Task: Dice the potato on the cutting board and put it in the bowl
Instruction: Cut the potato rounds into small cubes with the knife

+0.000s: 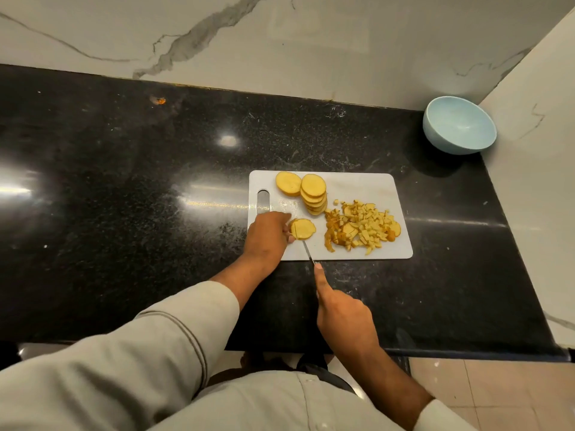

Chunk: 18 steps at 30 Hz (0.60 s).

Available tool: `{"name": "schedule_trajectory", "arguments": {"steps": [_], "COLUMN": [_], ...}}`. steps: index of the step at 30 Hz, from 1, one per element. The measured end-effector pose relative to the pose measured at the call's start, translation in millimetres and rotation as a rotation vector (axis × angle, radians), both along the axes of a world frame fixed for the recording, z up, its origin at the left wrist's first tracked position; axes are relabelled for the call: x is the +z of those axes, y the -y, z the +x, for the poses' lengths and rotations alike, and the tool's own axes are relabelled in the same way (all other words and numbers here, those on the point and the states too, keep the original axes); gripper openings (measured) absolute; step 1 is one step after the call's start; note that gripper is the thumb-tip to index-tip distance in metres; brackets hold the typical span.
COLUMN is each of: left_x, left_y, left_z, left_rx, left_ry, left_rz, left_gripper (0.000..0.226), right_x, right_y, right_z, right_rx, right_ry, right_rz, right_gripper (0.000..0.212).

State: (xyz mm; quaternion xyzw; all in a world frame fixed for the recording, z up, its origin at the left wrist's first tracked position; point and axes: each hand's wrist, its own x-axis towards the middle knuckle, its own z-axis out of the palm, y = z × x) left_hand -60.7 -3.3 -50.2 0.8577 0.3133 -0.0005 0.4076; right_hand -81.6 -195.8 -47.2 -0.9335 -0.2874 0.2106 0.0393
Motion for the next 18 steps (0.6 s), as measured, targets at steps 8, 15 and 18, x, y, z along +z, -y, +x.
{"name": "schedule_trajectory", "arguments": {"steps": [8,15,18], "left_x": [1,3,3], "left_y": [3,3,1], "left_z": [-11,-3,1], "left_rx": [-0.017,-0.109,-0.147], "left_ry": [0.026,-0.056,-0.135], "left_rz": [0.001,0.072,0.085], "left_gripper": [0.078,0.076,0.085], "right_x": [-4,-10,-13], "right_y": [-57,-70,-62], "right_z": [13,30,35], "right_rx": [0.022,0.006,-0.057], "right_ry": [0.061,0.061,0.076], "right_rz": [0.055,0.042,0.021], "right_gripper": [0.073,0.072,0.073]}}
